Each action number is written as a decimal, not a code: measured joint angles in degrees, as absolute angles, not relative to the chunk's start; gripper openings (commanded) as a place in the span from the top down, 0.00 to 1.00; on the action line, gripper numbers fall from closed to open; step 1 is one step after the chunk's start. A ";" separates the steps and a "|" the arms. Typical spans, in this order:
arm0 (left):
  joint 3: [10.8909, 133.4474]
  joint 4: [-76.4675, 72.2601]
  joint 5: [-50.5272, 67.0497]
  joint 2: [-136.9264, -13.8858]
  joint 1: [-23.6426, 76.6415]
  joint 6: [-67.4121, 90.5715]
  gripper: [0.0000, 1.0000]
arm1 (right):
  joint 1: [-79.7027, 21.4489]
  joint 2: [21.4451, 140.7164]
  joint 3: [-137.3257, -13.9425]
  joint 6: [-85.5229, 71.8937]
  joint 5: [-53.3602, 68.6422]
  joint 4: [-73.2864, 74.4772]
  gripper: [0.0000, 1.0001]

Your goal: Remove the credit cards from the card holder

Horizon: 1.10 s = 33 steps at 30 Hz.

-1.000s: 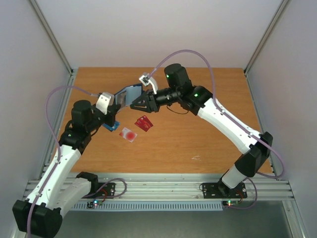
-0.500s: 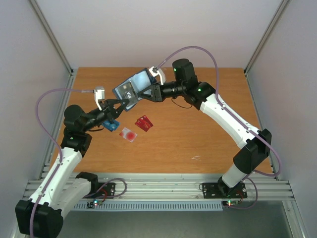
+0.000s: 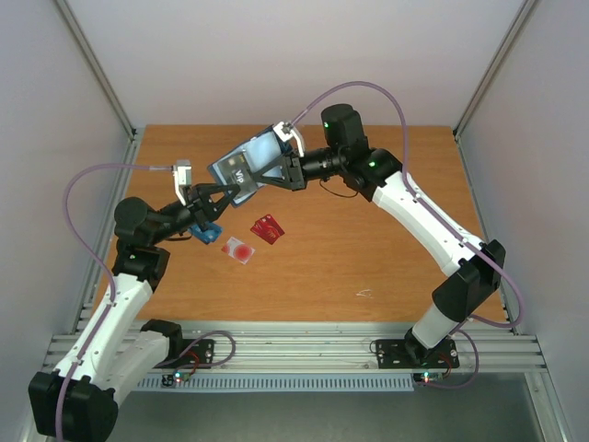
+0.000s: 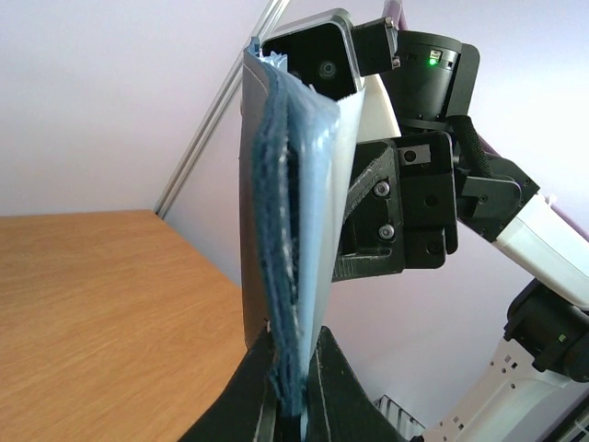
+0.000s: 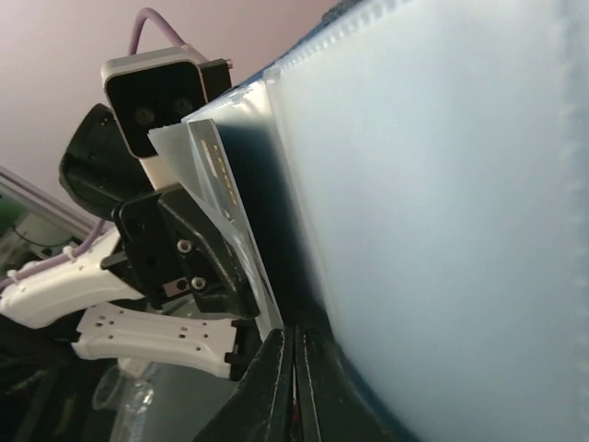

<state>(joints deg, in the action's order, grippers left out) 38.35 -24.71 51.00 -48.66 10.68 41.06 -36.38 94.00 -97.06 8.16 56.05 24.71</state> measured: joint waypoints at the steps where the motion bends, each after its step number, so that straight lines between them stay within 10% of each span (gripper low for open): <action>1: 38.35 -24.73 51.13 -48.66 10.68 41.15 1.00 | -36.38 94.00 -97.10 8.19 56.36 24.69 0.94; 33: 38.33 -27.07 53.58 -48.14 11.31 41.58 1.00 | -37.87 94.04 -97.82 10.31 62.04 24.82 0.83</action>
